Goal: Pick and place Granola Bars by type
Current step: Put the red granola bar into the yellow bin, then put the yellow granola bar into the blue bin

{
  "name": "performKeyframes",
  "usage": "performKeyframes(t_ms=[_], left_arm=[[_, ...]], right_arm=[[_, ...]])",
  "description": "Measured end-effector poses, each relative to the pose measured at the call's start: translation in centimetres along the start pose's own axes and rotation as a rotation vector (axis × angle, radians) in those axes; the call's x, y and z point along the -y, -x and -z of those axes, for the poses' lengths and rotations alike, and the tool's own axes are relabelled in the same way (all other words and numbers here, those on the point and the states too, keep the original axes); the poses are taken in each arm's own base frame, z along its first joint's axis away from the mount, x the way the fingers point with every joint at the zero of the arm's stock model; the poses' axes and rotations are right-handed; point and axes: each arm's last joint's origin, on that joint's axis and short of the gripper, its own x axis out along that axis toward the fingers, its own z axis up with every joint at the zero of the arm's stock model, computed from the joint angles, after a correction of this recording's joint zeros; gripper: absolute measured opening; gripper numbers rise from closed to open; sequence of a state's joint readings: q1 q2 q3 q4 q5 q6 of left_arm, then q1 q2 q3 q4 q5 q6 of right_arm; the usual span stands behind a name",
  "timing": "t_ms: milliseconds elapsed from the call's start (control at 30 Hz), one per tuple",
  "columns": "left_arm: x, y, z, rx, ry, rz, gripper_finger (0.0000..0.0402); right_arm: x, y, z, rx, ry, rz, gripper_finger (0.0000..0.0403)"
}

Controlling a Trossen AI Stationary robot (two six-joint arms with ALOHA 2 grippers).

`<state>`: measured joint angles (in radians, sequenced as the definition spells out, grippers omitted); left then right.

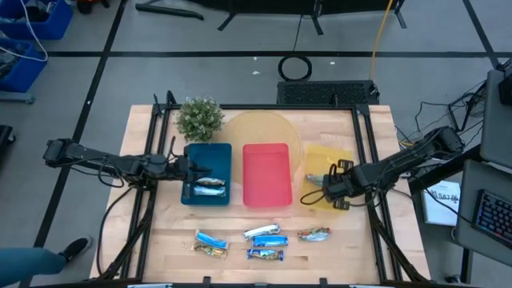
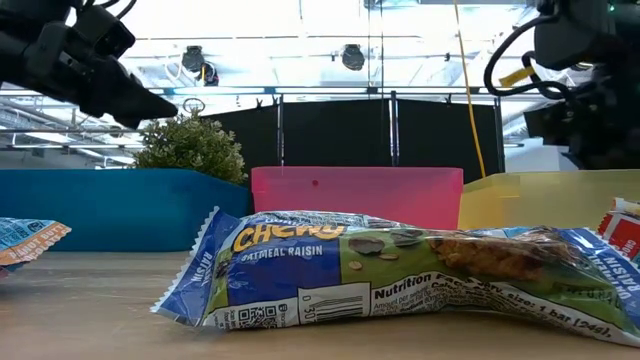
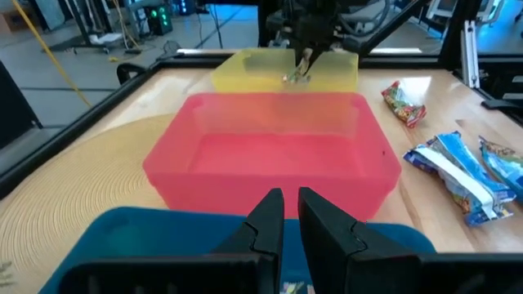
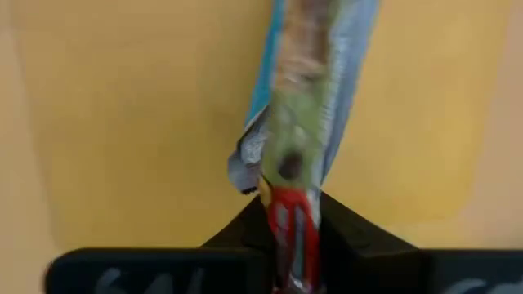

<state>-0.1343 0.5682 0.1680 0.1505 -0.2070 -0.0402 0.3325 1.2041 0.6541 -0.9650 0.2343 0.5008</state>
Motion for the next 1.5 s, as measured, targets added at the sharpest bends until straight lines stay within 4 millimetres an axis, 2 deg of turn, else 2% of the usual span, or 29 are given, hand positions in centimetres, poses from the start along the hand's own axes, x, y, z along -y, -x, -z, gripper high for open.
performKeyframes(t_ms=[200, 333, 467, 600, 767, 833, 1033, 1167, 1267, 1400, 1500], left_arm=[[0.0, 0.0, 0.1, -0.009, -0.002, -0.003, 0.0049], [0.0, 0.0, 0.1, -0.007, -0.003, -0.003, 0.0049], [0.0, 0.0, 0.0, 0.001, -0.004, -0.003, 0.0049], [0.0, 0.0, 0.0, 0.003, -0.038, -0.003, 0.0049], [0.0, 0.0, 0.0, 0.002, -0.081, -0.014, 0.0049], [-0.1, 0.0, 0.0, 0.002, -0.078, -0.034, 0.0049], [-0.2, 0.0, 0.0, 0.002, -0.011, -0.063, 0.0049], [-0.1, 0.0, 0.2, -0.017, 0.057, -0.043, 0.0049], [0.0, 0.0, 0.2, -0.019, 0.064, -0.011, 0.0049], [0.1, 0.0, 0.3, -0.028, 0.059, 0.032, 0.0049], [0.2, 0.0, 0.3, -0.030, -0.012, 0.062, 0.0049]], right_arm=[[0.0, 0.4, -0.2, 0.005, -0.065, -0.001, 0.0112], [0.2, 1.1, -0.3, 0.015, -0.109, 0.057, 0.0131], [-0.2, 2.9, -0.5, 0.052, -0.046, 0.072, 0.0129], [-0.6, 5.1, -0.8, 0.171, -0.037, 0.100, 0.0117], [-1.2, 6.3, -0.6, 0.301, -0.041, 0.052, 0.0090], [-1.5, 6.9, -0.7, 0.396, -0.014, 0.044, 0.0075], [-2.8, 9.4, -1.5, 0.892, 0.084, 0.044, 0.0013], [-3.9, 10.3, -2.0, 1.208, 0.162, 0.070, 0.0006], [-4.2, 9.7, -1.9, 1.318, 0.198, 0.083, 0.0003], [-4.3, 7.1, -1.2, 1.356, 0.187, 0.075, 0.0003], [-4.0, 5.1, -0.4, 1.390, 0.171, 0.104, 0.0001]])
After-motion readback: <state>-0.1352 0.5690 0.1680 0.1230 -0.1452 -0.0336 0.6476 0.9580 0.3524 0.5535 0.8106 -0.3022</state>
